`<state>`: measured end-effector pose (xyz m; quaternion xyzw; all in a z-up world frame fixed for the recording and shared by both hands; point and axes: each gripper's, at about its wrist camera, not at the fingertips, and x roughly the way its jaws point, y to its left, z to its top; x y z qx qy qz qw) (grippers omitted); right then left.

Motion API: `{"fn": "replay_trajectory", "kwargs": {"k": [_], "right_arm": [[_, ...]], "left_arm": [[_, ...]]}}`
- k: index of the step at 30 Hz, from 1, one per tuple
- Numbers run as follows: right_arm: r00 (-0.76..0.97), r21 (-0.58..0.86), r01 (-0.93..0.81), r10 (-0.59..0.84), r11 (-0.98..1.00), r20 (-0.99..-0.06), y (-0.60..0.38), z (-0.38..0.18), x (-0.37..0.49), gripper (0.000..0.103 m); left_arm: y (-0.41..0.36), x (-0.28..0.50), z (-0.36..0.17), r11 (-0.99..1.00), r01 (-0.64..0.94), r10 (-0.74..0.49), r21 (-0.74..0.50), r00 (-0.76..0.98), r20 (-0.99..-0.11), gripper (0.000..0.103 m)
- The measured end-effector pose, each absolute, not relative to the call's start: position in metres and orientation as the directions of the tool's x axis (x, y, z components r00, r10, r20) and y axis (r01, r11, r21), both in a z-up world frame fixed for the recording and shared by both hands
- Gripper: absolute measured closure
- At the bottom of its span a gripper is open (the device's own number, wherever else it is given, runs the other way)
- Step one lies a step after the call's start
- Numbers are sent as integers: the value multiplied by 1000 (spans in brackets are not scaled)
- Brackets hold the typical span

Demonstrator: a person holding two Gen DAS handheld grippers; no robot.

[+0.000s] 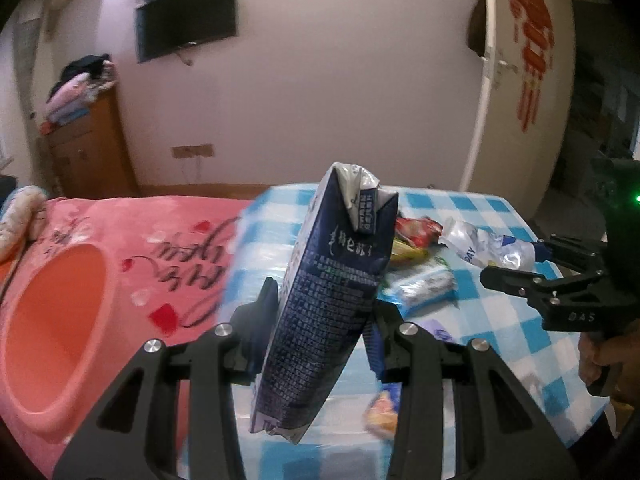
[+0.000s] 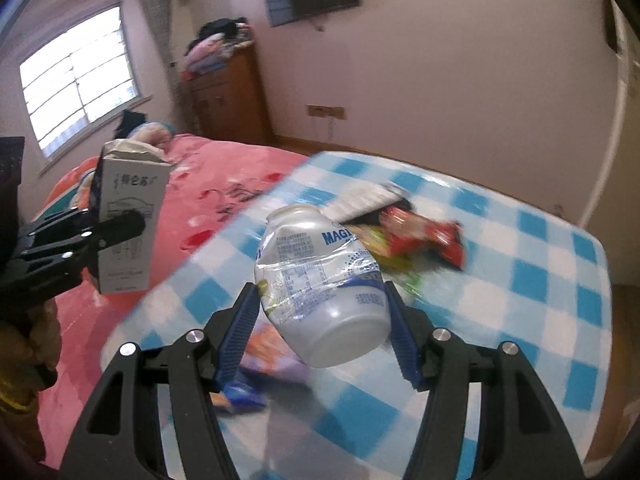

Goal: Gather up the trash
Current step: 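Carry the milk carton and white bottle over the pink bucket and open both tools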

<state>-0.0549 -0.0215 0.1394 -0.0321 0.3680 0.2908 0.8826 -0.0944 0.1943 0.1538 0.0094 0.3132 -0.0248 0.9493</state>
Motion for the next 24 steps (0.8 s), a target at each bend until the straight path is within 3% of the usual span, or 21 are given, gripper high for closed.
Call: {"fn": "replay_trajectory", "kwargs": {"k": [11,16,24], "right_arm": [[410,176,-748,654,640,-636,111,185,-56,41],[327,206,-805,707,556,-626,169,196,-57,41],[278,219,-839,739,497,-613,228,206,-56,41]], "left_arm": [[303,-142,177,975,-222,178,-11,810,-558,66],[341,-162,187,961,-256,163,-104,830,-534,65],[363,-164,185,932,-206,22,-299,855,-518,65]]}}
